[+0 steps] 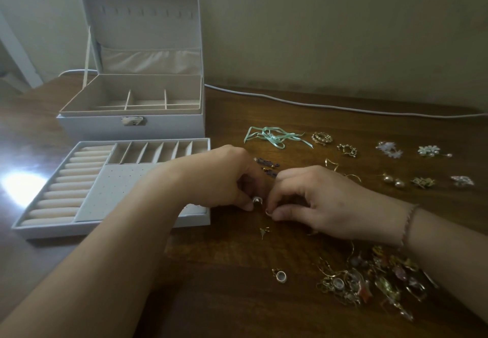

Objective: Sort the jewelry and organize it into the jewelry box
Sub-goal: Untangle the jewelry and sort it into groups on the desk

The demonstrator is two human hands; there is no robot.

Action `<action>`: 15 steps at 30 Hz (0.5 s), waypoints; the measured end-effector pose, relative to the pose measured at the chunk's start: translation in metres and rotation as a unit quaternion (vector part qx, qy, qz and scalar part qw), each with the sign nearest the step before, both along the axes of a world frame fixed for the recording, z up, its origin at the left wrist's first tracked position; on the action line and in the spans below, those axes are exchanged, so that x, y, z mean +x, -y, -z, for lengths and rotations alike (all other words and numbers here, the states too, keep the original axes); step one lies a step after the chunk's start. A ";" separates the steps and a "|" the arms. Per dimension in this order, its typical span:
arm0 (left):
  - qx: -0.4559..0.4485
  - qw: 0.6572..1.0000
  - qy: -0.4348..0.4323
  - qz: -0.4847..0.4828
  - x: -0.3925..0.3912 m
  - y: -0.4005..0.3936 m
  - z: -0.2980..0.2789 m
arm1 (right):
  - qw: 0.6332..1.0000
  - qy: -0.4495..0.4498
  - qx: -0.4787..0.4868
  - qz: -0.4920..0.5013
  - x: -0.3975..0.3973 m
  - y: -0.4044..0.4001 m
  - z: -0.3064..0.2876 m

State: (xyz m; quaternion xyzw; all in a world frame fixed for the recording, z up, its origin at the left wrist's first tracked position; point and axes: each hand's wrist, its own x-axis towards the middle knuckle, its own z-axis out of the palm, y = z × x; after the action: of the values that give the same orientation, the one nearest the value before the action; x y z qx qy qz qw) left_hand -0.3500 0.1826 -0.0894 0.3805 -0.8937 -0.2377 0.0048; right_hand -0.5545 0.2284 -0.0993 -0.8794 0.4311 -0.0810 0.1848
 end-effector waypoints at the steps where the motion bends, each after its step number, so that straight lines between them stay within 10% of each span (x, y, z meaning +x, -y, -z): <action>1: 0.000 1.000 0.002 -0.003 0.000 0.000 0.000 | 1.000 0.006 0.003 0.001 -0.001 0.000 0.000; 15: -0.012 1.000 0.004 -0.020 0.000 0.001 0.001 | 0.999 0.041 0.006 0.019 -0.002 0.013 0.004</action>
State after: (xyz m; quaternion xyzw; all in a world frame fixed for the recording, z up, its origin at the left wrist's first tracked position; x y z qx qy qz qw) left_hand -0.3498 0.1819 -0.0909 0.3990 -0.8888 -0.2254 0.0103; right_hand -0.5560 0.2151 -0.1032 -0.8659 0.4405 -0.1178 0.2058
